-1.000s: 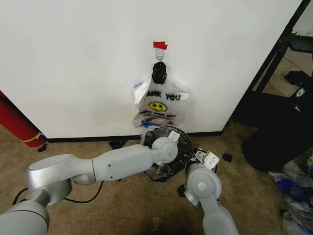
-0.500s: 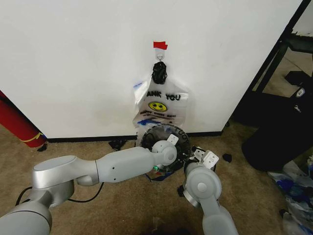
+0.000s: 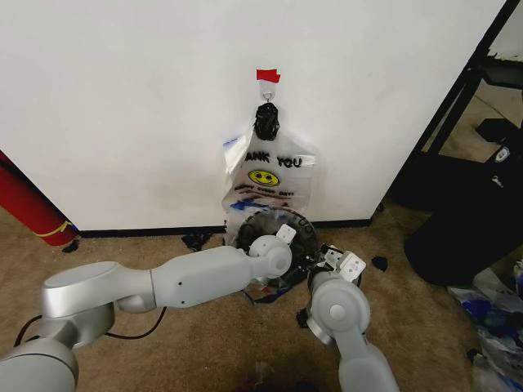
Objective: Pick up the garbage bag from the wall and place it over the trash bin.
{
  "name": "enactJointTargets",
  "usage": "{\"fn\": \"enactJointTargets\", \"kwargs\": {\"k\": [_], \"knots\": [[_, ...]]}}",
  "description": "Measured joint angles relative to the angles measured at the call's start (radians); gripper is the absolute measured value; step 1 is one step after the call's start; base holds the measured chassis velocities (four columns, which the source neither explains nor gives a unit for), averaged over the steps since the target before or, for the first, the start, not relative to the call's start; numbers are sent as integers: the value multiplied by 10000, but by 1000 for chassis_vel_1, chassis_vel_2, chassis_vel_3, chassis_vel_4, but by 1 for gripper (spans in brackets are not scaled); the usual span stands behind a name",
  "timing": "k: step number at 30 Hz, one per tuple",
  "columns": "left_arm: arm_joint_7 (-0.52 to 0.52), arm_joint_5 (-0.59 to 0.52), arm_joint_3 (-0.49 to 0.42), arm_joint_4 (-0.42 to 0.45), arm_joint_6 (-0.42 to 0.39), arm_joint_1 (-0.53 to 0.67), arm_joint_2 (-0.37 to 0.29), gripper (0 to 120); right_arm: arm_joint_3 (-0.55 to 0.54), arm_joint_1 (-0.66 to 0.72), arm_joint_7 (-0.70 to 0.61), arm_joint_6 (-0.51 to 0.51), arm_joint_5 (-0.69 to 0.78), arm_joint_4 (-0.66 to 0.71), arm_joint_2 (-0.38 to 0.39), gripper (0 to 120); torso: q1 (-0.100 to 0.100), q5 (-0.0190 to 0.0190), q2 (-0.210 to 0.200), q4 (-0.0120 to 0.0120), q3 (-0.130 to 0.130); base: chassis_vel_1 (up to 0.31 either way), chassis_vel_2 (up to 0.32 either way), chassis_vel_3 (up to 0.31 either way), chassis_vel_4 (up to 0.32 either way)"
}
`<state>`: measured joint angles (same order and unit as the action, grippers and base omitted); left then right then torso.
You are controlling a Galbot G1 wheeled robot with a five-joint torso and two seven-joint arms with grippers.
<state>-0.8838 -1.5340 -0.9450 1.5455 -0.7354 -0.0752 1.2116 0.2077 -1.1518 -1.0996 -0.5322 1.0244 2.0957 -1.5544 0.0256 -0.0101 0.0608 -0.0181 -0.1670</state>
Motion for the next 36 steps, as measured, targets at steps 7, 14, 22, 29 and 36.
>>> {"fn": "enactJointTargets", "kwargs": {"k": [7, 14, 22, 29, 36], "knots": [[20, 752, -219, -721, 5, 19, 524, 0, -20, -73, -66, -5, 17, 142, -13, 0, 0, 1, 0, -2, 0, 0, 0, 0, 0], [238, 1125, -430, -1398, 5, 32, 660, 0, -42, -275, 20, -28, -67, 221, -67, 0, 0, 0, 0, -2, -1, 0, 0, 0, 0], [703, 1682, -494, -2063, 306, -106, 579, 0, -146, -341, 104, -74, -69, 288, -89, 0, 0, 0, 0, -1, -1, 0, 0, 0, 0], [845, 1758, -526, -1930, 543, -77, 387, 0, -200, -413, 197, -90, -165, 210, -147, 0, 0, 0, 0, 0, -1, 0, 0, 0, 0], [780, 1383, -517, -548, 505, 23, -173, 0, -105, -111, 183, -70, -109, -21, -96, 0, 0, 0, 0, 1, -1, 0, 0, 0, 0]]}}
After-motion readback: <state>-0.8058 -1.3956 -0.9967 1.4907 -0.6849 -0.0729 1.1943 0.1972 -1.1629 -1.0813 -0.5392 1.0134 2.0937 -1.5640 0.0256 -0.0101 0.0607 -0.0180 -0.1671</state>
